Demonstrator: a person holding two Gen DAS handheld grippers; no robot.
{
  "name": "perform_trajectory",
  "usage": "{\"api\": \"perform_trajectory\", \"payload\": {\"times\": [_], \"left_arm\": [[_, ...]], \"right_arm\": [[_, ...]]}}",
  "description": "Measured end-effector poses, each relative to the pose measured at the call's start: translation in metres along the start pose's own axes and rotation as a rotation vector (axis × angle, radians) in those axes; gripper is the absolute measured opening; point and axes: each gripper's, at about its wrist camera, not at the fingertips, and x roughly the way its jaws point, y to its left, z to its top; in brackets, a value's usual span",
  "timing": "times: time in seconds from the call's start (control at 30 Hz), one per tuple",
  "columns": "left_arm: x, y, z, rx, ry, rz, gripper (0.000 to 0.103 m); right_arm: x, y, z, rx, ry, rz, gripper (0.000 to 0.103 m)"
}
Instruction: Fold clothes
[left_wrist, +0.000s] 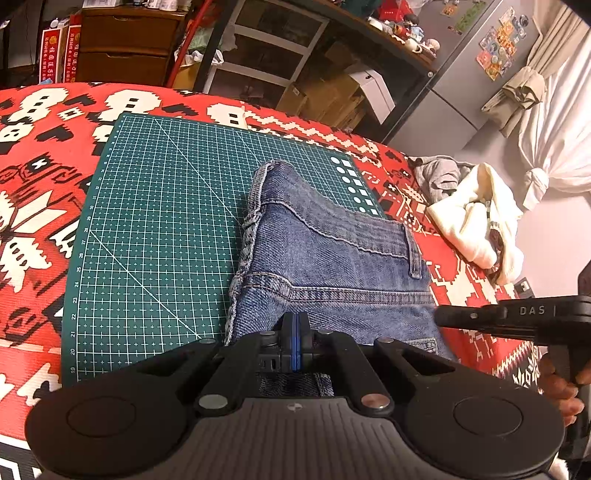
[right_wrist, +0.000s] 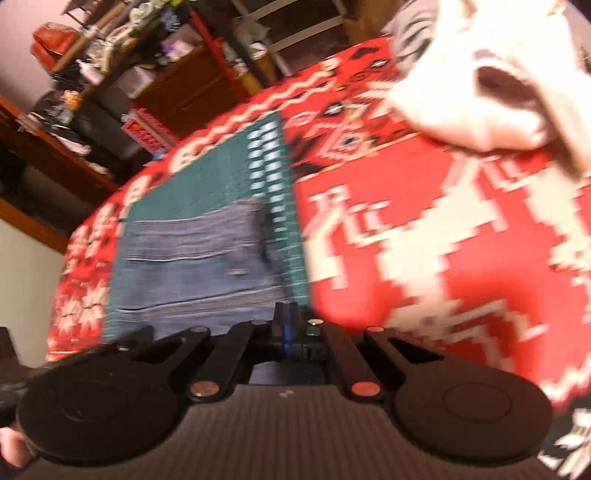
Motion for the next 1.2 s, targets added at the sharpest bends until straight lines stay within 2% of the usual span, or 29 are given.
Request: {"api": "perform_trajectory", "payload": {"times": [0.07,0.17,0.33,0.43,0.57,0.77,0.9,1.0,1.2], "left_arm": [[0.0,-0.001,0.0,0.002,-0.001,0.002,0.003],[0.0,-0.001,-0.001,0.002,-0.001,0.005,0.003],[-0.001,-0.002,0.0,0.009,0.003,0.012,0.003],[0.0,-0.002,0.0,0.008,0.007,0.01,0.003],[0.0,-0.002,0.001,0.011,0.008,0.011,0.003],[0.001,-0.002,0.002,0.013,0.013,0.008,0.003],[0.0,-0.004,0.002,0.016,0.013,0.015,0.003],[0.0,-0.006,0.002,0.024,0.017,0.024,0.003],[0.001,-0.006,0.003,0.021,0.021,0.026,0.003]], "right_arm": [[-0.012,-0.007,0.005,0.037,-0.019,0.034,0.001],[-0.024,0.0,0.016,0.022,-0.045,0.05,0.001],[-0.009,0.03,0.033,-0.041,-0.021,0.065,0.001],[0.015,0.04,0.034,-0.054,0.015,0.027,0.001],[0.036,0.031,0.032,-0.04,0.028,-0.008,0.0],[0.028,0.042,0.037,-0.072,-0.01,-0.062,0.001],[0.018,0.068,0.037,-0.139,-0.002,-0.054,0.001],[0.023,0.092,0.035,-0.183,0.023,-0.003,0.001],[0.065,0.101,0.032,-0.099,0.118,0.099,0.001]]}}
